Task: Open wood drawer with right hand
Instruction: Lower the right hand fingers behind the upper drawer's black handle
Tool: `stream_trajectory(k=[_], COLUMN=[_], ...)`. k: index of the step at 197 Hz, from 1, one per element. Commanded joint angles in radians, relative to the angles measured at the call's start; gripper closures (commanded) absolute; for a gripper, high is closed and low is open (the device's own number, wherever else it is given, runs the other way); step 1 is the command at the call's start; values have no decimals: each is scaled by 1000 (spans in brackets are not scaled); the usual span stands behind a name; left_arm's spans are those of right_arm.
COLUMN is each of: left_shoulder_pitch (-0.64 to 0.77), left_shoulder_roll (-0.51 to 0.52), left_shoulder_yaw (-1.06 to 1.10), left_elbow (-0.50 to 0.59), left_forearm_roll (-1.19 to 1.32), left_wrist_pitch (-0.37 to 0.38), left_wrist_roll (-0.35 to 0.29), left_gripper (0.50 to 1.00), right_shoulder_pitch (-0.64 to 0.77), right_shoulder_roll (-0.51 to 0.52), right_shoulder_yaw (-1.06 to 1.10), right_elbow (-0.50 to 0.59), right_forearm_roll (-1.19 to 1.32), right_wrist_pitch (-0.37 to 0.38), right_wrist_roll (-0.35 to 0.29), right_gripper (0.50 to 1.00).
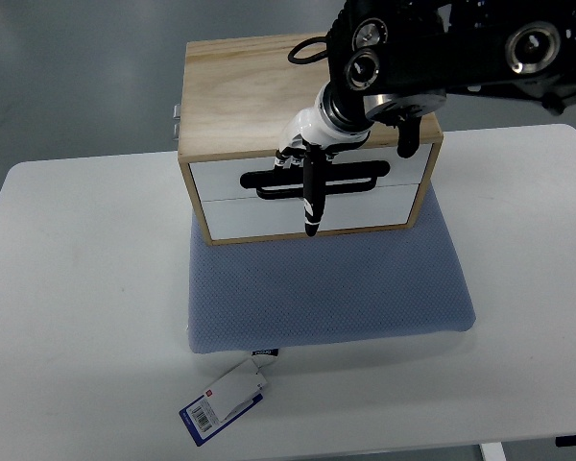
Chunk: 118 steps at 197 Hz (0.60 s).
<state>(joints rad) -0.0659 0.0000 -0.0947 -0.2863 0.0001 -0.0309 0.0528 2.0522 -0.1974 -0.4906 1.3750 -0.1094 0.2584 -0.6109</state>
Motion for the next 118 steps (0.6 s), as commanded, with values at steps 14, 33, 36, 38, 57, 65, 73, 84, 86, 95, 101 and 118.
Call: stream_trajectory(k=[14,33,36,38,57,65,73,84,86,95,101,118], left_shoulder_pitch=[0,0,0,0,0,0,0,0,0,0,0,0], left_shoulder_roll=[0,0,0,0,0,0,0,0,0,0,0,0], left_shoulder_yaw=[0,0,0,0,0,0,0,1,1,1,0,0], left_elbow=[-1,1,1,1,1,-2,-2,-4,-4,-4,-4,-4], left_forearm_roll=[0,0,0,0,0,0,-2,-2,-2,-2,-2,-2], left_wrist_pitch=[0,0,0,0,0,0,0,0,0,0,0,0], left_wrist_roll=[-1,1,1,1,1,1,-1,1,-1,-1,-1,-1], left_gripper=[500,500,500,500,500,500,500,500,500,500,500,500], right_shoulder_pitch=[-20,-30,-30,-30,-37,-46,-49,-52,-53,-60,-63,-76], right_shoulder_roll=[3,0,0,0,0,0,0,0,0,0,0,0], right_shoulder_yaw=[-5,-5,-5,-5,-6,-9,-14,-16,-14,-16,-16,-16], right_elbow=[-5,-10,-10,-10,-10,-10,-10,-10,-10,-11,-11,-11], right_forearm_roll=[-38,-55,-55,-55,-56,-56,-58,-58,-58,-59,-59,-67], right_wrist_pitch=[-2,-2,-2,-2,-2,-2,-2,-2,-2,-2,-2,-2], right_wrist_roll=[0,0,0,0,0,0,0,0,0,0,0,0], right_gripper=[558,556,556,556,558,558,558,556,558,556,556,556])
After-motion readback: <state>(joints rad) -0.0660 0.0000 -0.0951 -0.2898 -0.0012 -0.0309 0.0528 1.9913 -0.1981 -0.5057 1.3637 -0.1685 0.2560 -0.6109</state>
